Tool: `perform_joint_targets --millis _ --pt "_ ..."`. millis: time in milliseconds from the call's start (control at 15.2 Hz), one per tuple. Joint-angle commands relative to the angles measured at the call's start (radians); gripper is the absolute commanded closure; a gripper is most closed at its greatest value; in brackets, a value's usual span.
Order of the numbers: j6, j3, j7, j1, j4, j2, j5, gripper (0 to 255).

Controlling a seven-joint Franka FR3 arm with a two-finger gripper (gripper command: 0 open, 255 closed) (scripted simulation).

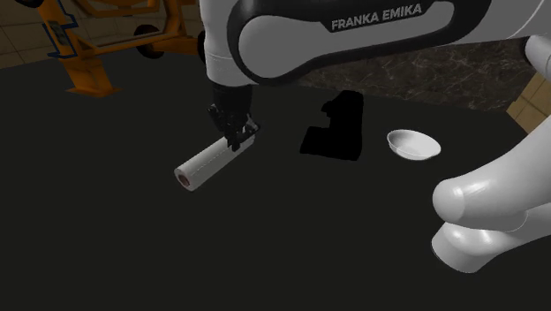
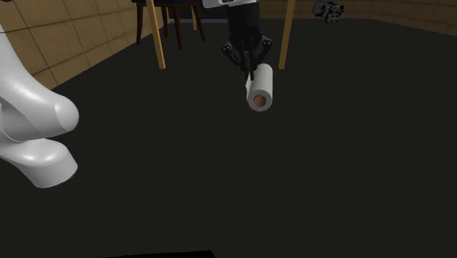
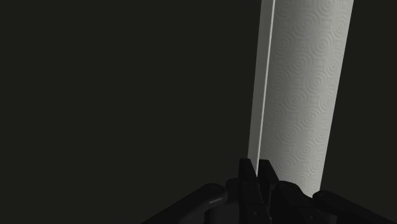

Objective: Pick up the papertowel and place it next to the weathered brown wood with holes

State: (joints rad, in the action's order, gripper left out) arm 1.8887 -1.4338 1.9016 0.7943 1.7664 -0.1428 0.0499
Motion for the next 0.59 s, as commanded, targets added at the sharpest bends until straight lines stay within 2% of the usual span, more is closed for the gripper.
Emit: perform_joint_targets --millis 0,198,528 --pt "-0.005 0.056 -0.031 -0.028 0.003 -0.01 0.013 255" --pt "0.004 0.149 -0.113 -0.045 0.024 -0.025 0.036 255" --pt "0.017 0.231 -0.222 -0.019 0.036 -0.008 0.034 255"
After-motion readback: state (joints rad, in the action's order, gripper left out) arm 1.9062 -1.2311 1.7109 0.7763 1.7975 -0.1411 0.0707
